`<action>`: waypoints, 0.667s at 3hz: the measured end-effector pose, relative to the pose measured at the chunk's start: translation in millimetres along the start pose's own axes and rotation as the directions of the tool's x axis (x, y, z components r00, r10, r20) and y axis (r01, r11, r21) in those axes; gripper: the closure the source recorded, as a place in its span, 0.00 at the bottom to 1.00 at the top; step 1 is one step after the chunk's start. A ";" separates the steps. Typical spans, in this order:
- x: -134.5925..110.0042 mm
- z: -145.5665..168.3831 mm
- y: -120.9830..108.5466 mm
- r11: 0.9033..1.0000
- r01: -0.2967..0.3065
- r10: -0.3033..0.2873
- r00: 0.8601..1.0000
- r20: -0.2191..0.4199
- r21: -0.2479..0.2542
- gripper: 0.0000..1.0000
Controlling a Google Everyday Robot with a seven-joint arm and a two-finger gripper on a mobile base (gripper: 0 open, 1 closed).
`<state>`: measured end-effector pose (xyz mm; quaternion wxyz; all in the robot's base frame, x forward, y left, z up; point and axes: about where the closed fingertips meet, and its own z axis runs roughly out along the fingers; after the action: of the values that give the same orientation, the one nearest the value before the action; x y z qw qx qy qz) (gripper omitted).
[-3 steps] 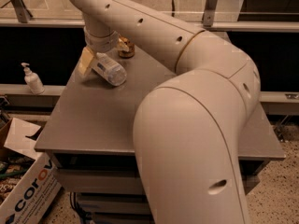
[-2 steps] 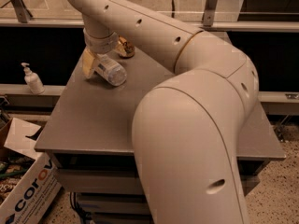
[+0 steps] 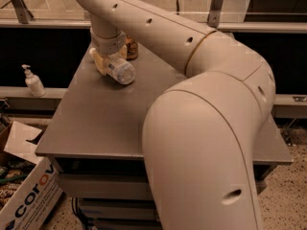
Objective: Place blue plastic bottle upright
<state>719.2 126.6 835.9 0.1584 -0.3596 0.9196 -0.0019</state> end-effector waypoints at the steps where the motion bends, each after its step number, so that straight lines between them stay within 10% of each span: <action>1: 7.5 -24.7 -16.2 0.999 -0.028 0.029 0.997 0.069 -0.015 0.87; 2: 21.8 -57.1 -31.4 0.998 -0.034 0.042 0.982 0.183 -0.047 1.00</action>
Offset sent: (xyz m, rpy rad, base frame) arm -0.0215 -0.0828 0.0963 0.3114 -0.2129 0.0081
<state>708.2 82.7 887.5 0.2345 -0.3438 0.9077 0.0543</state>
